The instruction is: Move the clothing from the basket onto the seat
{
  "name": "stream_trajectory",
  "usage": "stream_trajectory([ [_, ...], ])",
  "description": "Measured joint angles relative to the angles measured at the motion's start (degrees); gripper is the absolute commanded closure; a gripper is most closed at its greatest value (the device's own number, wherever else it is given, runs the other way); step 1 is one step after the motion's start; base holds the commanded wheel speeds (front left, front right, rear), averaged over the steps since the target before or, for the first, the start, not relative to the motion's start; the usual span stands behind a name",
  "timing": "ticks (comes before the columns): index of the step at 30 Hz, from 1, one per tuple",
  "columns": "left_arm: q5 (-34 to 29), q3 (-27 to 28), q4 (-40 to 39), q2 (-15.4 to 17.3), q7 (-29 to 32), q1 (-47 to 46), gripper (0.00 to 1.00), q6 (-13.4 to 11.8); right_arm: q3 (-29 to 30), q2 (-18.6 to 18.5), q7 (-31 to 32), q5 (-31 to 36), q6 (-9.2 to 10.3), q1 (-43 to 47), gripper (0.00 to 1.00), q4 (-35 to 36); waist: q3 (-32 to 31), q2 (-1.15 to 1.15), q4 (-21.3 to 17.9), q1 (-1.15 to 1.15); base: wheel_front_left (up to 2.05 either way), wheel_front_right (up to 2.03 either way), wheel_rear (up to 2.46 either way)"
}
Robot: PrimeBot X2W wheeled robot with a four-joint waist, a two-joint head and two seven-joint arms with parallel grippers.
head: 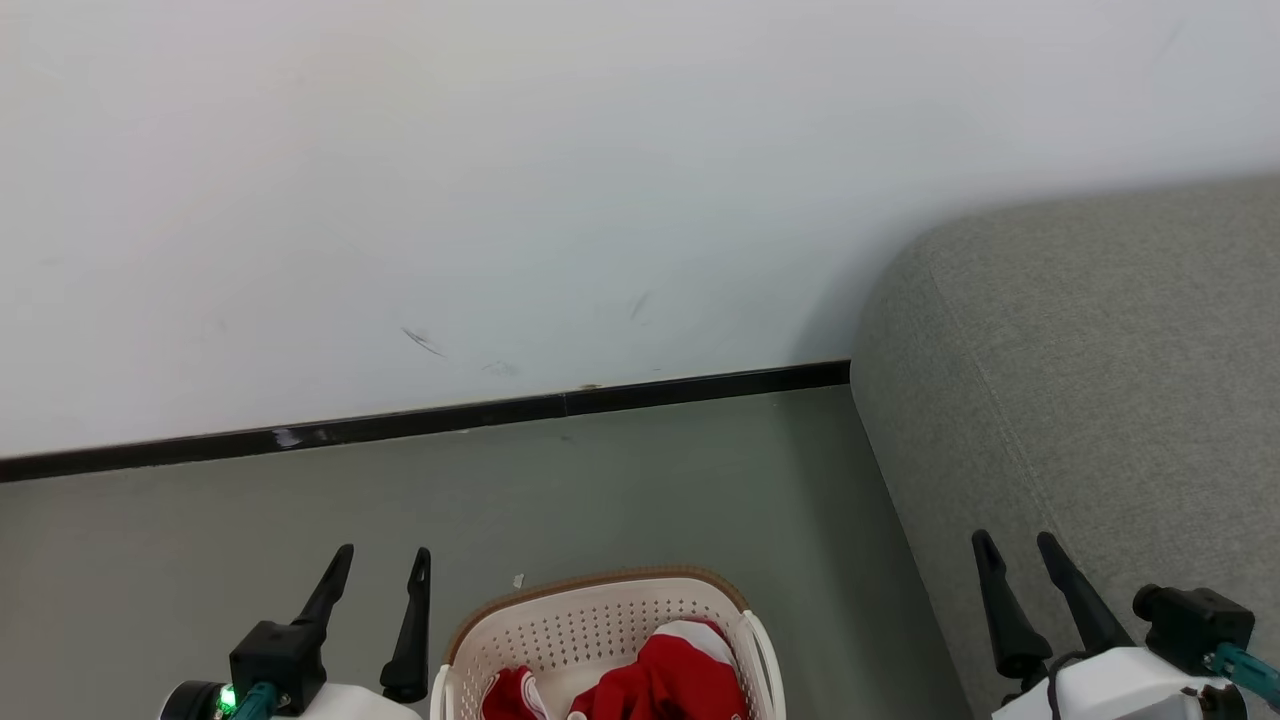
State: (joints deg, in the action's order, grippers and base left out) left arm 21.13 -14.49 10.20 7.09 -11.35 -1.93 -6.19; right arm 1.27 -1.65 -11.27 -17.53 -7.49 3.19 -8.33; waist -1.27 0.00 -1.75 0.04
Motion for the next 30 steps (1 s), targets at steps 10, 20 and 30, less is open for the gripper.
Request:
stream_trajectory([
  [10,-7.4,-0.2,0.1,0.2,-2.1,0.1,0.0,-2.2,-0.3,-0.1,-1.9,8.1,0.0,0.0,0.0,1.1,0.2,0.0,-0.1,0.0,0.0,0.0,0.0],
  [20,-10.5,0.5,0.4,0.1,-2.9,0.1,0.0,-3.1,-0.6,-0.3,-2.9,11.6,0.0,0.0,0.0,1.8,0.5,0.0,-0.1,-0.01,0.0,0.0,0.0],
  [30,-10.1,1.8,1.3,-0.3,-2.9,0.1,0.0,-3.1,-0.5,-0.3,-2.9,11.6,0.0,0.0,0.0,1.9,0.6,0.0,-0.1,-0.01,0.0,0.0,0.0],
])
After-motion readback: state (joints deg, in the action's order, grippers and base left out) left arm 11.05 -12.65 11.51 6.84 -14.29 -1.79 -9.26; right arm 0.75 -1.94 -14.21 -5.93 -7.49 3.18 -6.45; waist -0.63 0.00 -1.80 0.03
